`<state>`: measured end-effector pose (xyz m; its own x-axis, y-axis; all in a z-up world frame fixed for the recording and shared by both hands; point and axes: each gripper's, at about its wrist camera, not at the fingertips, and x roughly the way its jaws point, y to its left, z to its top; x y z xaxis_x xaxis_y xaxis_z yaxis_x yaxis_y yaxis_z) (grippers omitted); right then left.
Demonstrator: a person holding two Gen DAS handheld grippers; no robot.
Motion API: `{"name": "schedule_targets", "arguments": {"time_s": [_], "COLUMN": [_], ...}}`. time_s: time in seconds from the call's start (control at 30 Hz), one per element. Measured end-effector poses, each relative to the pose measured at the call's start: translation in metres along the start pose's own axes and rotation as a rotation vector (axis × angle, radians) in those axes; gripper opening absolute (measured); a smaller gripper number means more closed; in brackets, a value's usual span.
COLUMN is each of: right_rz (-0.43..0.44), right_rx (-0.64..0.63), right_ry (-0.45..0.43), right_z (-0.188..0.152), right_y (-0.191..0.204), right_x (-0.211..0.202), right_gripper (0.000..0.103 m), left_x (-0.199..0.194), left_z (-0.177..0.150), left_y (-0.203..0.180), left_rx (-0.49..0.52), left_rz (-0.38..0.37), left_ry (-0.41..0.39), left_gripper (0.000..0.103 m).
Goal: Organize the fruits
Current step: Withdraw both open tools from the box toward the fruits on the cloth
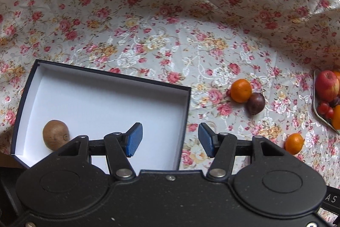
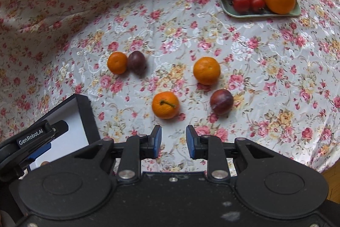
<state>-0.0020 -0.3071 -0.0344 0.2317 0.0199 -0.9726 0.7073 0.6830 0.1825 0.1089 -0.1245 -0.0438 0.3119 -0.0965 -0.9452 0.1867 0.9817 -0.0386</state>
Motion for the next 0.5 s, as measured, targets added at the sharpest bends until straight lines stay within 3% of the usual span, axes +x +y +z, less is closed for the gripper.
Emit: {"name": "schedule_targets", "arguments": {"time_s": [0.2, 0.43, 0.5], "right_rz": [-0.024, -0.142, -0.131], "right_rx": [0.05, 0.049, 0.063], "right_ry": [0.036, -0.083, -0.092], "right_z": [0.012, 0.02, 0.025], "right_y": [-0.038, -0.065, -0.071], "right_x": [0.001, -0.009, -0.012], "right_gripper": [0.028, 0.028, 0.029], "left_x": [0.007, 0.019, 0.023], "left_z": [-0.002, -0.002, -0.002], "left_y": [-0.043, -0.077, -0.083], "left_rx": [0.065, 0.125, 0.138], "left_rz": [-0.037, -0.026, -0.025], "left_ry": [0.023, 0.042, 0.047], "left_gripper": [0.061, 0.062, 0.061]}}
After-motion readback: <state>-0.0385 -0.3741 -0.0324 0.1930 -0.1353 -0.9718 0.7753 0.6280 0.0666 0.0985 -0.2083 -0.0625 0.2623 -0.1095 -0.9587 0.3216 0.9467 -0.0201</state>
